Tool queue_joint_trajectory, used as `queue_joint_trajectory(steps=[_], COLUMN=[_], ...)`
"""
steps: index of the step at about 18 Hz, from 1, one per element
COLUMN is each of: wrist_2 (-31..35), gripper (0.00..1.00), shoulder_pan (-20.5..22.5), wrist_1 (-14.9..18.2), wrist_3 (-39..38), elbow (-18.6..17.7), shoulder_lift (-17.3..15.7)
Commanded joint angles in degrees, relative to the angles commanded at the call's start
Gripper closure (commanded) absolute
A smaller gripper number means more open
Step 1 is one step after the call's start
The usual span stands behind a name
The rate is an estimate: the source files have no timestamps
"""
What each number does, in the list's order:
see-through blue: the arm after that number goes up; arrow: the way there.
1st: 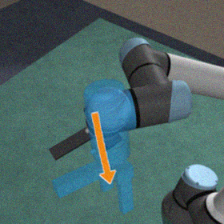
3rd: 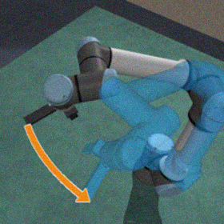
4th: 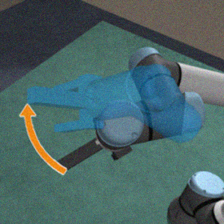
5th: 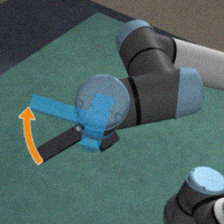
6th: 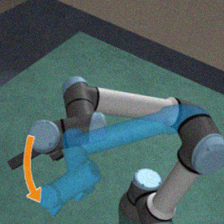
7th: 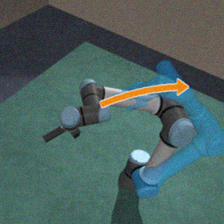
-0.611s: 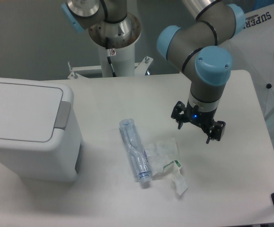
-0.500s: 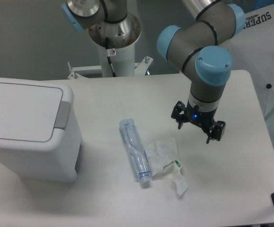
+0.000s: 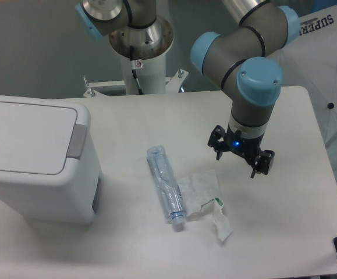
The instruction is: Open the trash can
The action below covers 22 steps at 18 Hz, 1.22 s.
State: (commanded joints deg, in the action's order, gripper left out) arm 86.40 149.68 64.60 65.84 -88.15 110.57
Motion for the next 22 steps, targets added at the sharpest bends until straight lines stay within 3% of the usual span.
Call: queue_joint_trajectory(steps=[5,8,11,17,22], wrist_2=[-1.5,-2.3,-7.4,-13.4,-18.6], gripper=[0.00,0.00,0.00,0.00,0.00], shoulder_pan=[-0.1,0.1,-0.3,-5.3,-9.6], wrist_1=[-1.3,-1.4,-1.7,-0.7,-0.4], wrist_3=[-0.5,-1.1,-10.9,-22.3,-30.0], elbow=[-2.1,-1.5,-1.4,0.8,0.5], shoulder_lift=[-1.1,-1.7,-3.6,-8.4,-9.9])
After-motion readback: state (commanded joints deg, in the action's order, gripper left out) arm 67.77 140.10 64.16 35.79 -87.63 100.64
